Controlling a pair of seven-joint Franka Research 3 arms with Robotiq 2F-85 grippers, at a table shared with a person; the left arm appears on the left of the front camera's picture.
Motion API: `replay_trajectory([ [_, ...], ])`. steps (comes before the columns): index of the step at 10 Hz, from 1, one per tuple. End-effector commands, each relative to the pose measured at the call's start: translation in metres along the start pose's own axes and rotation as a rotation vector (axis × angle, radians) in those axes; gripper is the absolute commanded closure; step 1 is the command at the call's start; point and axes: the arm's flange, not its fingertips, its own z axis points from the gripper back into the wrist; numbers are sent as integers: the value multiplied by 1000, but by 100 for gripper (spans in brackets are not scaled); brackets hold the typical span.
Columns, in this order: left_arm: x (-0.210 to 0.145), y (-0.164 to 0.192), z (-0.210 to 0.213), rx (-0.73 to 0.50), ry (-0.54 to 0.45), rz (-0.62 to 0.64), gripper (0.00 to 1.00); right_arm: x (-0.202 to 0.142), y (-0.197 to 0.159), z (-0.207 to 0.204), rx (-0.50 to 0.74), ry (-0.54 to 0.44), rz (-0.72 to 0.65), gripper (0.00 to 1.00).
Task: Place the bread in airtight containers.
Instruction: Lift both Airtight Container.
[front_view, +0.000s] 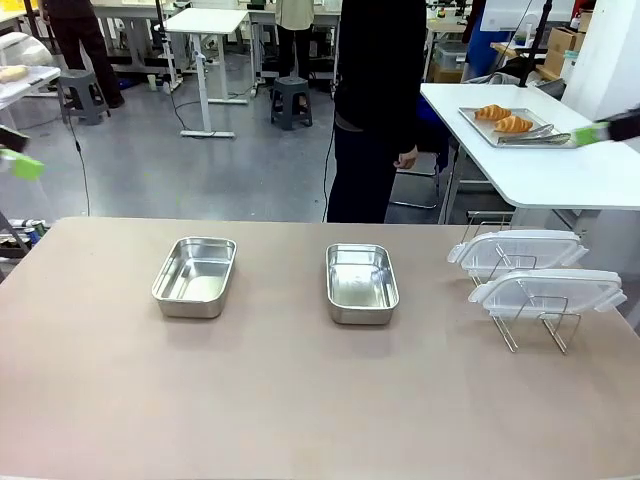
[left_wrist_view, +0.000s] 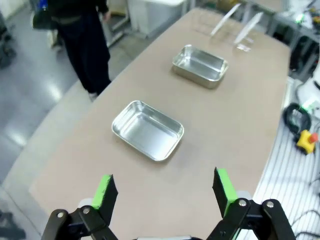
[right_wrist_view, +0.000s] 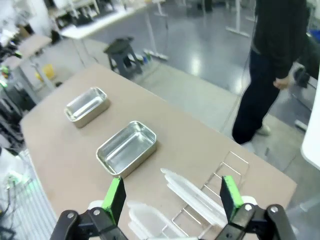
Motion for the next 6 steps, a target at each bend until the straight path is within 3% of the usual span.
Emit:
replay_trajectory([
  [1, -39, 21, 25, -51, -92, -26, 0, -32, -26, 24, 144, -116, 35, 0],
  [3, -63, 27, 35, -34, -147, -42, 0, -59, -38, 34, 166, -159, 70, 0],
  [6, -56, 18, 7, -61, -179, -41, 0, -70, -42, 32, 212, -147, 83, 0],
])
